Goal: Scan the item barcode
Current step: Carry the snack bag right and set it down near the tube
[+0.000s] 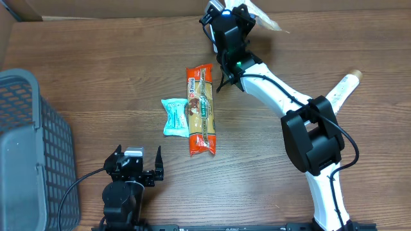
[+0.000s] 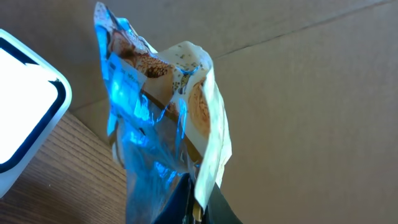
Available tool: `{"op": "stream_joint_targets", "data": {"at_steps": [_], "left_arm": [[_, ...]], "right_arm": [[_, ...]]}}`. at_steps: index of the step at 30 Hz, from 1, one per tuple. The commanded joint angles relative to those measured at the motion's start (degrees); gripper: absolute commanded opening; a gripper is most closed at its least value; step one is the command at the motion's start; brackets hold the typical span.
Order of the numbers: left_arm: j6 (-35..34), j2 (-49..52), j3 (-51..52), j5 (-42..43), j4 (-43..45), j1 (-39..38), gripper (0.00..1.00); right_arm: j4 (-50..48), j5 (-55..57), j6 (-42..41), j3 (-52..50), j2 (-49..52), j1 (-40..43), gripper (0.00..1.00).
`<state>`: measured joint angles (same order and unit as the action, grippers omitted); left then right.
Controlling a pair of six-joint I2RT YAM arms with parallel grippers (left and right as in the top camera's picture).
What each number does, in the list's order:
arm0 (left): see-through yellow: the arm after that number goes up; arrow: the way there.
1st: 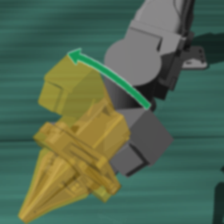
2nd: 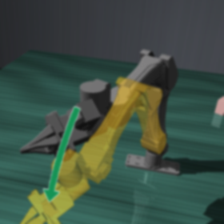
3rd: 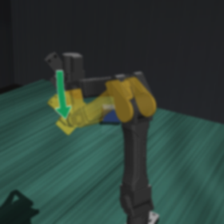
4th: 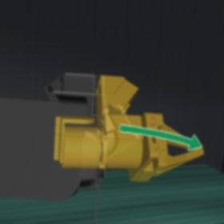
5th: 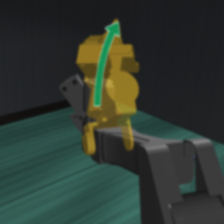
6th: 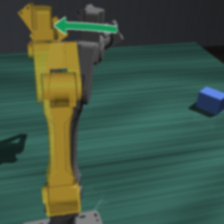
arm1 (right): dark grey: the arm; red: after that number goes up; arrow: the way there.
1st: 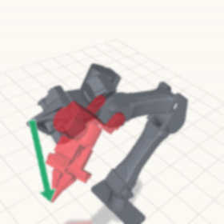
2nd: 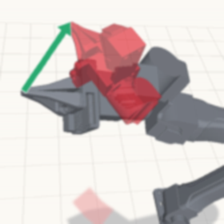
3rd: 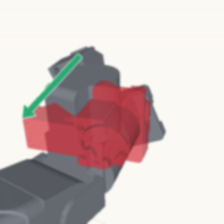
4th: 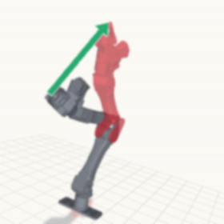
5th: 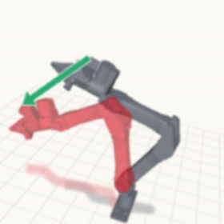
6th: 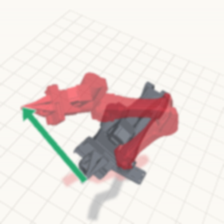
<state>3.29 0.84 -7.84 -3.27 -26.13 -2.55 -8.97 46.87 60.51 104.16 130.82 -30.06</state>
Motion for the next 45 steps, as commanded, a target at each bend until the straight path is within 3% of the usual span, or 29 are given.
{"op": "stream_joint_targets", "data": {"at_steps": [1, 20, 25, 27, 33, 34, 37, 41, 45], "left_arm": [[-0.72, -0.59, 0.35, -0.52, -0.02, 0.0, 0.99], [-0.72, -0.59, 0.35, -0.52, -0.02, 0.0, 1.0], [-0.72, -0.59, 0.35, -0.52, -0.02, 0.0, 0.99], [-0.72, -0.59, 0.35, -0.52, -0.02, 0.0, 1.0], [-0.72, -0.59, 0.35, -0.52, -0.02, 0.0, 1.0], [-0.72, -0.59, 0.35, -0.5, -0.02, 0.0, 1.0], [-0.72, -0.59, 0.35, -0.52, -0.02, 0.0, 0.99], [-0.72, -0.59, 0.35, -0.52, -0.02, 0.0, 1.0], [-0.72, -0.59, 0.35, -0.52, -0.02, 0.0, 1.0]], "right_arm": [[-0.44, 0.24, 0.24, 1.55, 0.02, -0.59, 0.04], [2.97, 2.08, -1.31, 1.55, -1.31, -1.16, 0.04], [12.79, -0.81, -10.97, 1.55, -8.0, -0.9, 0.04], [20.2, -2.71, -19.02, 1.57, -13.49, -0.48, 0.04], [43.1, -19.06, -42.29, 1.57, -31.19, 2.97, 0.04], [49.7, -27.41, -49.27, 1.57, -35.5, 5.86, 0.04], [59.76, -44.13, -57.7, 1.57, -40.46, 13.38, 0.04], [72.24, -59.69, -63.65, 1.33, -41.18, 26.23, 0.04], [75.32, -68.48, -63.54, -2.97, -39.19, 36.61, 0.04]]}}
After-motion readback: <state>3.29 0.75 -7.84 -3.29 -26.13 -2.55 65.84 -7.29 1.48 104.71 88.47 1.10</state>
